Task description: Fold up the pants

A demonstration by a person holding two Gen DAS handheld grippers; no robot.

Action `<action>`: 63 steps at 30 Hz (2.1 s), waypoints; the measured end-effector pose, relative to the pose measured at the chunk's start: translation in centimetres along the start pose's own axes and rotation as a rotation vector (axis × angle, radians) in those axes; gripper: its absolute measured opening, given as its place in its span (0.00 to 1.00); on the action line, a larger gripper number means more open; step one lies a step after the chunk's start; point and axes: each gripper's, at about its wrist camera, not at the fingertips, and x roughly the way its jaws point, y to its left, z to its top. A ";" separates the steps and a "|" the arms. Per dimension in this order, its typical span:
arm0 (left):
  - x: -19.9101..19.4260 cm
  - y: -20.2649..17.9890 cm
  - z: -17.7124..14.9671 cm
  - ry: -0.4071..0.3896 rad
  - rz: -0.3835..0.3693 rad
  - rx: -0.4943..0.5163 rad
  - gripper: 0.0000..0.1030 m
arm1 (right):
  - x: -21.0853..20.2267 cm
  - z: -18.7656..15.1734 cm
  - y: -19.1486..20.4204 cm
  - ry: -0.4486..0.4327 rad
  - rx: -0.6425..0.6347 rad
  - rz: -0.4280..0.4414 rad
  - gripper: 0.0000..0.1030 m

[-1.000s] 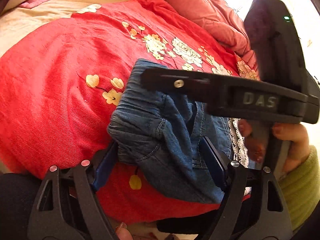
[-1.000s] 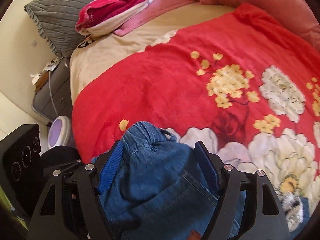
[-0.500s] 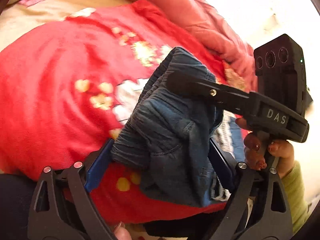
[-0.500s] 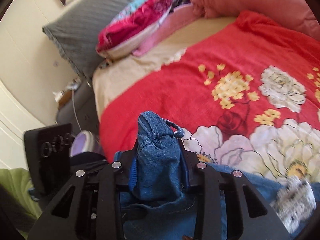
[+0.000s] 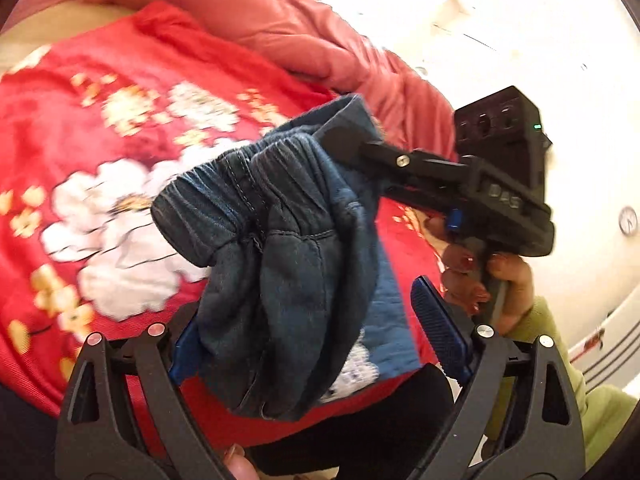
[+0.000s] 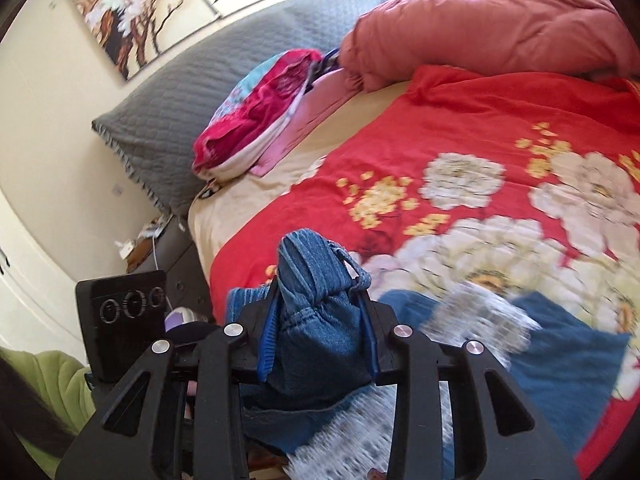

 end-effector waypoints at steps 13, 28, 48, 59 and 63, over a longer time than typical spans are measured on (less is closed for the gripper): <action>6.2 -4.2 -0.8 0.099 -0.125 0.084 0.82 | -5.7 -3.0 -4.5 -0.127 0.091 -0.047 0.50; 6.4 -5.2 -3.1 0.156 -0.094 0.249 0.82 | -9.0 -8.5 -5.6 -0.140 0.168 -0.270 0.72; 3.6 -5.3 -2.3 0.113 0.063 0.276 0.83 | -11.3 -11.9 -3.5 -0.117 0.101 -0.567 0.77; 3.0 -4.1 -1.3 0.125 0.180 0.217 0.85 | -13.8 -13.9 1.4 -0.203 0.016 -0.619 0.84; 2.8 -3.6 -1.0 0.129 0.200 0.191 0.86 | -13.1 -14.3 3.3 -0.203 -0.036 -0.588 0.84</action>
